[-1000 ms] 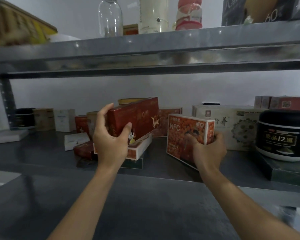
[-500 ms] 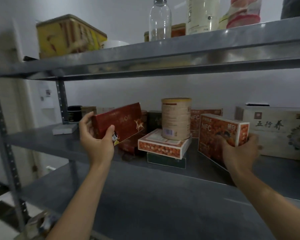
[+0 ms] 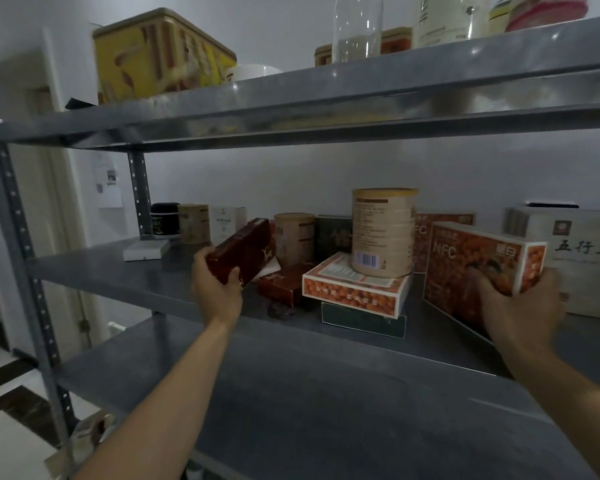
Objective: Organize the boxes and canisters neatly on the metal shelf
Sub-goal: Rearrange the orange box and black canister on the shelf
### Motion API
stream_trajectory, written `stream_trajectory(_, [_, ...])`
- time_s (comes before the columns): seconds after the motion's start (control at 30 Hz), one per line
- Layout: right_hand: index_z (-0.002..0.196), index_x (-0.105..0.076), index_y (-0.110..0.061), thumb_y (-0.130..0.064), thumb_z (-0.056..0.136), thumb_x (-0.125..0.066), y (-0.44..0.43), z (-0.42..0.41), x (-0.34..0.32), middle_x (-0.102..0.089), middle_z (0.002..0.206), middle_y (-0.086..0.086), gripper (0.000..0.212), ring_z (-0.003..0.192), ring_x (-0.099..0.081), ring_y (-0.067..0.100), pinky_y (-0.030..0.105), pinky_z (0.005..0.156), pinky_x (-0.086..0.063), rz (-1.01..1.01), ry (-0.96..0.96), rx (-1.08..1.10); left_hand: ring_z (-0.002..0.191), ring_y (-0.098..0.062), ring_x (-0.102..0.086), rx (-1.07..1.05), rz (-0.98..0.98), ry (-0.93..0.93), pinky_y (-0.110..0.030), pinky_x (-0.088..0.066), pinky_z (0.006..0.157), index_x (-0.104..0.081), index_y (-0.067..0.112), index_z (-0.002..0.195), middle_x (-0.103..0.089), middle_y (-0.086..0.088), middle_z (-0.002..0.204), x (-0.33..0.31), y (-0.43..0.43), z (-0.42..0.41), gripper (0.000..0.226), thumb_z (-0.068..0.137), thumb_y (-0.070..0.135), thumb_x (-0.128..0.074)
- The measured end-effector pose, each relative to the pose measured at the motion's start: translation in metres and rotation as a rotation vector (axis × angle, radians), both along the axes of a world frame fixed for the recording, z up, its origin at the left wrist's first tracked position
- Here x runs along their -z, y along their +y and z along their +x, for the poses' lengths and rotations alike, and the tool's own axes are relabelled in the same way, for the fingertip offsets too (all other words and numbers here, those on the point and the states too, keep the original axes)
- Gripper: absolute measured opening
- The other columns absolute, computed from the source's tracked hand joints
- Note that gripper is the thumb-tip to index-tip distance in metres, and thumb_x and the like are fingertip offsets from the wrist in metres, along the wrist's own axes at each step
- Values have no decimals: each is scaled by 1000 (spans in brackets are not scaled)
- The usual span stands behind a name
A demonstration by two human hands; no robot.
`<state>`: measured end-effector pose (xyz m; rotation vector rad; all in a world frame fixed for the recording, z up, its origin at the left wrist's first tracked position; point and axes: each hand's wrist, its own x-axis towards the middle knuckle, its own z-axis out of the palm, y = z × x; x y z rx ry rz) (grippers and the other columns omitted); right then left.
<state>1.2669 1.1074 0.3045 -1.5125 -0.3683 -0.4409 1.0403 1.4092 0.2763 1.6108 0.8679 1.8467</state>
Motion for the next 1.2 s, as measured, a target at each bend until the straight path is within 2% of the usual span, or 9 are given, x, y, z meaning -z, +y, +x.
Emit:
stream_trajectory(0.07, [116,-51,-6,-25,78,-83,1,1,1,-62,113,19,53,105,-59,34,41,88,-45,-10,-7,3,118,-18,-51,47,-6,64,-28,-40,98,-46,14,134,-55,-9,130,2,9,5,52,88,6,-69])
stream_trajectory(0.2, [118,-50,-6,-27,79,-82,6,4,1,-61,113,17,54,104,-58,33,45,90,-48,-30,-13,-7,128,-26,-47,123,-64,241,-40,-38,109,-37,19,145,-49,-10,139,-4,28,15,64,89,9,-67])
stream_trajectory(0.27, [118,-50,-7,-27,79,-82,8,4,1,-60,110,14,54,100,-57,29,44,88,-49,-36,-18,-9,132,-26,-44,186,-122,287,-40,-35,113,-28,20,151,-46,-10,145,-9,33,17,74,89,6,-66])
stream_trajectory(0.37, [119,-51,-6,-25,80,-81,11,6,1,-56,103,6,53,94,-54,22,37,82,-44,-39,-34,-5,133,-24,-45,239,-165,251,-37,-35,112,-21,20,154,-47,-7,145,-11,39,18,80,89,3,-65])
stream_trajectory(0.57, [116,-52,-7,-30,78,-83,18,12,3,-56,101,5,55,92,-55,22,39,83,-47,-46,-49,5,129,-18,-46,280,-196,207,-37,-38,109,-17,23,155,-49,-2,142,-8,41,21,83,90,7,-65])
stream_trajectory(0.83, [117,-51,-5,-29,78,-83,20,15,2,-59,104,9,56,92,-55,23,36,81,-45,-54,-65,-9,114,-15,-58,226,-205,126,-43,-48,102,-40,19,138,-60,-5,130,-6,37,19,59,86,3,-63])
stream_trajectory(0.97, [116,-52,-6,-29,77,-84,19,14,3,-63,109,14,55,96,-60,27,36,81,-46,-47,-51,-21,120,-21,-57,175,-228,144,-49,-46,103,-41,21,136,-60,-5,129,-1,38,17,63,76,22,-61])
stream_trajectory(1.03, [116,-52,-7,-27,77,-84,17,13,3,-63,111,14,54,97,-59,27,36,82,-46,-50,-47,-34,122,-24,-55,137,-241,188,-49,-45,103,-41,19,137,-59,-6,130,-1,29,18,59,82,21,-64])
stream_trajectory(1.2, [118,-50,-8,-22,78,-83,13,11,3,-63,114,15,53,103,-61,31,35,84,-46,-50,-28,-76,110,-26,-59,84,-163,243,-46,-48,98,-50,16,128,-60,-9,121,-15,-11,13,41,88,19,-63])
